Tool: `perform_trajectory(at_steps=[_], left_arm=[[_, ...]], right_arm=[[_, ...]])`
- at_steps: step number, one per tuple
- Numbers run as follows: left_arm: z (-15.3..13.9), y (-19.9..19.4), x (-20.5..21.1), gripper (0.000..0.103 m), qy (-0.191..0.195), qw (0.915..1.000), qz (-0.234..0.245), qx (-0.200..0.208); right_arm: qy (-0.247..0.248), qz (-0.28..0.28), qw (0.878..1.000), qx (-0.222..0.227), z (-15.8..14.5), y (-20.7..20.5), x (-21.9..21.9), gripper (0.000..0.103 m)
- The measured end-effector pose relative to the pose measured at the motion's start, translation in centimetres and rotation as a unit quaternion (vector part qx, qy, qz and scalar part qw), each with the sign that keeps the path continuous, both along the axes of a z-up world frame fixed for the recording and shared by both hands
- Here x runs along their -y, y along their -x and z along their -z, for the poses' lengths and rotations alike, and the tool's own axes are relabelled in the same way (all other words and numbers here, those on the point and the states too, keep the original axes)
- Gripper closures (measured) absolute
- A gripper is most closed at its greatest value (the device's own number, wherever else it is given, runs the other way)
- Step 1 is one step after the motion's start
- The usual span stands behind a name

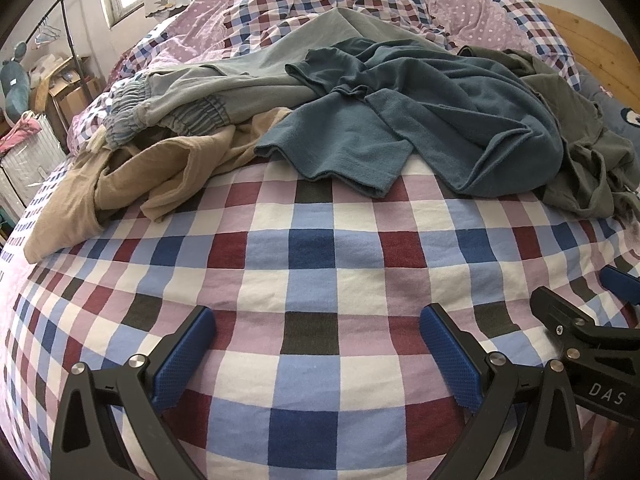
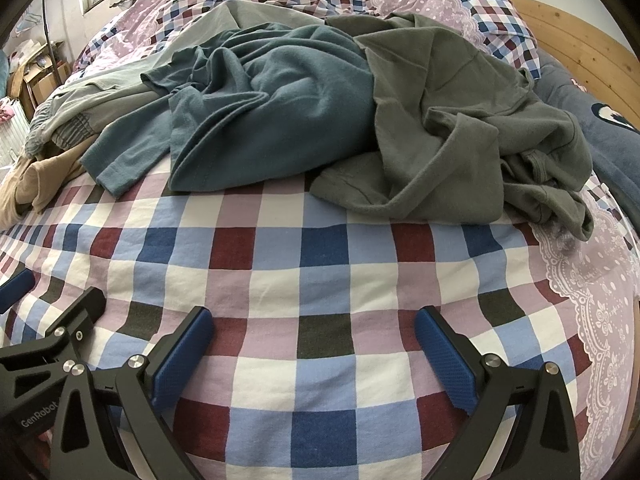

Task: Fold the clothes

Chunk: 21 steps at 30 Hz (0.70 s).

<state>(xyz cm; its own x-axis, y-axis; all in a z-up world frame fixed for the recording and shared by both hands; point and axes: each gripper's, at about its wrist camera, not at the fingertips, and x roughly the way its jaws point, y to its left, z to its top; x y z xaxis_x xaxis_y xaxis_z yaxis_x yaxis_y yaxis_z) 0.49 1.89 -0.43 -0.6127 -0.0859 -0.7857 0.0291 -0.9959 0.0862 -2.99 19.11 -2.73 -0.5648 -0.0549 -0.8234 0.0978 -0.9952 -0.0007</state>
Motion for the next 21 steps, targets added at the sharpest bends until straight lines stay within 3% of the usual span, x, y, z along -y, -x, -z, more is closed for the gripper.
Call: perform_trajectory(at_steps=[8,10,12,21], left_arm=[[-0.4,-0.5,0.8,0.000,-0.039,0.9992,0.007,0.006],[-0.9,-0.9,1.0,0.000,-0.051,0.9987,0.009,0.003],[-1.5,-1.3,1.4,0.001,-0.065,0.9979,0.007,-0.001],[-3.8,-1.6,4.4,0.001,-0.157,0.9868,-0.011,-0.038]], right_arm=[[0.032,-0.007,0.999,-0.003,-0.7,-0.2,-1.0,0.001],[0.051,-0.012,0.999,-0.008,-1.0,-0.2,-1.5,0.009],[0.062,-0.013,0.998,-0.015,-1.5,-0.1,-2.0,0.026],[0.119,-0.028,0.992,-0.045,-3.9,0.1,-2.2,0.042]])
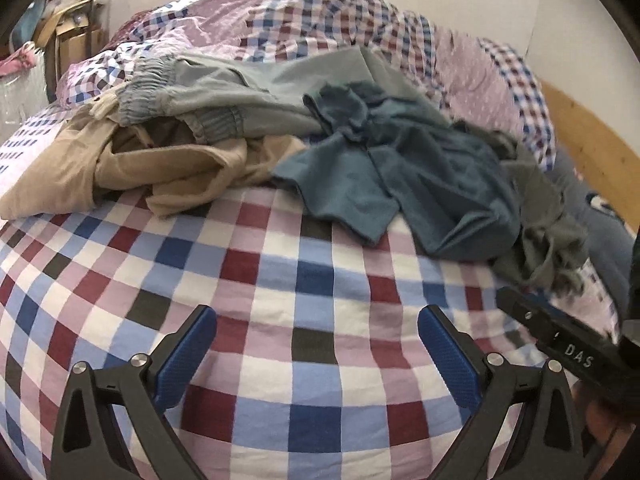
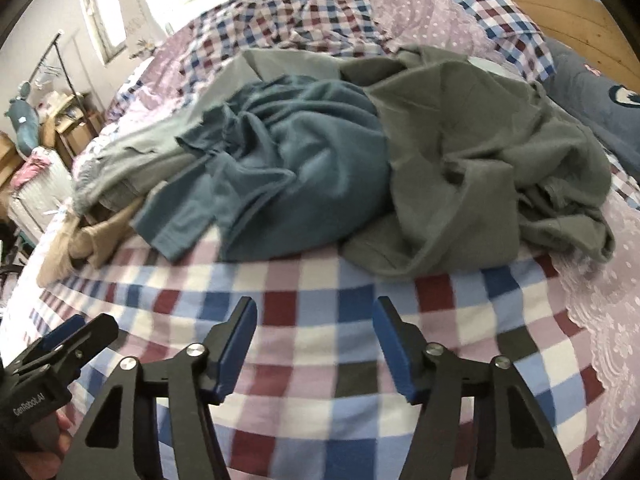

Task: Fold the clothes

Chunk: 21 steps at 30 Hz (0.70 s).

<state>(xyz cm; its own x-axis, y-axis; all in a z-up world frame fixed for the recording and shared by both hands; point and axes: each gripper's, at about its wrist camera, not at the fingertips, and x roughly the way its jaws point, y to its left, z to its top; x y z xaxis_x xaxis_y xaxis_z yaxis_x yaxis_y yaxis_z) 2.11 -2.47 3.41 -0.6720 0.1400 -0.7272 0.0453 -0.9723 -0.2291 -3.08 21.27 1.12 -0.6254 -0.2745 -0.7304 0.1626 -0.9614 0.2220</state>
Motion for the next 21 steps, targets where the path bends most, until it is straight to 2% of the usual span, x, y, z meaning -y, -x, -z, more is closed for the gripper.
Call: perform_trajectory(at_steps=[6,13,21], left_arm=[[-0.3,0.5,0.8,0.001,-0.040,0.9992,-0.002,-0.001],[-0.7,0.3,1.4,0.001,-0.082,0.9966,0.000,0.002],[-0.9,0.5,2.5,0.001,-0.119,0.9929,-0.006,0.006]], right_arm=[[0.009,-0.017,1.000,-0.003,-0.3,1.1,2.0,0.048],[0.051,-0.012,0.999,0.006,-0.8,2.7,2.4,0.049],[0.050,-0.010,0.999,0.014,-0.8,4.2,4.1,0.049]])
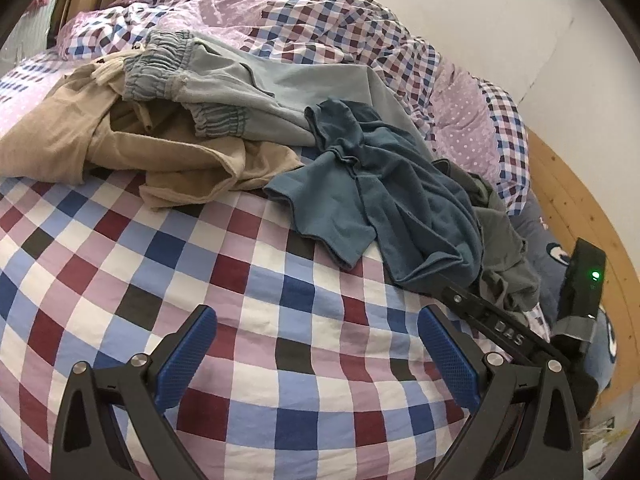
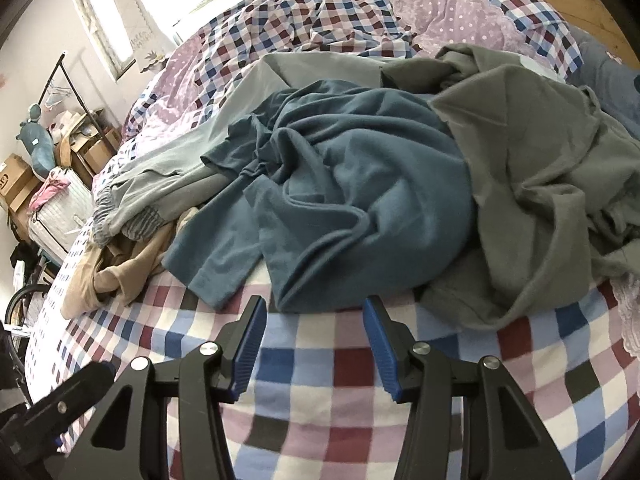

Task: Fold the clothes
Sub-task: 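Reach the right gripper into the teal-blue shirt and close on it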

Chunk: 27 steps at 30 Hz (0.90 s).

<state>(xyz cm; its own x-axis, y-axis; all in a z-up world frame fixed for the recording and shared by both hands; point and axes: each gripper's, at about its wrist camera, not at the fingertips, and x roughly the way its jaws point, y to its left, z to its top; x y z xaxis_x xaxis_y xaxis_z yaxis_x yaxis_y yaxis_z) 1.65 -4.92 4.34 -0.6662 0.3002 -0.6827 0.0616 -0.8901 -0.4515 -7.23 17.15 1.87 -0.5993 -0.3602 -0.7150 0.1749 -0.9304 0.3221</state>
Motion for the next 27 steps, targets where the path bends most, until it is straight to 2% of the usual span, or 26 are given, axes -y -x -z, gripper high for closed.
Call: perform_trajectory(at_steps=[5,7,10,11,12,15,22,25,27], left_arm=[[-0.5,-0.2,0.8,0.001,-0.016,0.9998,-0.011,-0.004],[-0.7,-0.3,1.2,0.001,-0.024,0.9996,-0.014,-0.006],[-0.8,-0.3,1.4,0.001,-0.030,0.9994,-0.014,-0.006],[-0.8,-0.3,1.5,0.001,-0.032,0.9994,-0.014,-0.006],[-0.8,-0.3,1.6,0.001,-0.034,0.9993,-0.015,-0.005],[-1.0,-0.4,1.7,0.001,-0.042,0.9989,-0.018,-0.009],[-1.2,-0.5,1.4,0.001,-0.055,0.9983,-0.013,-0.015],[-1.1,-0.5,1.5,0.001,-0.065,0.9977,-0.014,-0.011],[-1.1,-0.6,1.6,0.001,-0.069,0.9975,-0.015,-0.010]], right_arm=[[-0.008,-0.001,1.000,-0.007,-0.8,1.2,1.9,0.049],[-0.009,0.015,1.000,0.006,-0.5,2.0,2.0,0.056],[-0.012,0.033,0.999,0.023,0.2,2.8,1.5,0.083],[-0.016,0.038,0.999,0.026,0.3,2.8,1.2,0.094],[-0.018,0.043,0.999,0.028,0.4,2.7,0.8,0.097],[-0.011,0.053,0.998,0.026,-0.1,1.9,-0.7,0.101],[-0.015,0.037,0.999,-0.014,-3.4,-2.8,-3.5,0.103],[-0.019,0.035,0.999,-0.011,-4.0,-4.5,-4.8,0.103],[-0.042,0.038,0.998,-0.004,-3.6,-5.4,-5.6,0.102]])
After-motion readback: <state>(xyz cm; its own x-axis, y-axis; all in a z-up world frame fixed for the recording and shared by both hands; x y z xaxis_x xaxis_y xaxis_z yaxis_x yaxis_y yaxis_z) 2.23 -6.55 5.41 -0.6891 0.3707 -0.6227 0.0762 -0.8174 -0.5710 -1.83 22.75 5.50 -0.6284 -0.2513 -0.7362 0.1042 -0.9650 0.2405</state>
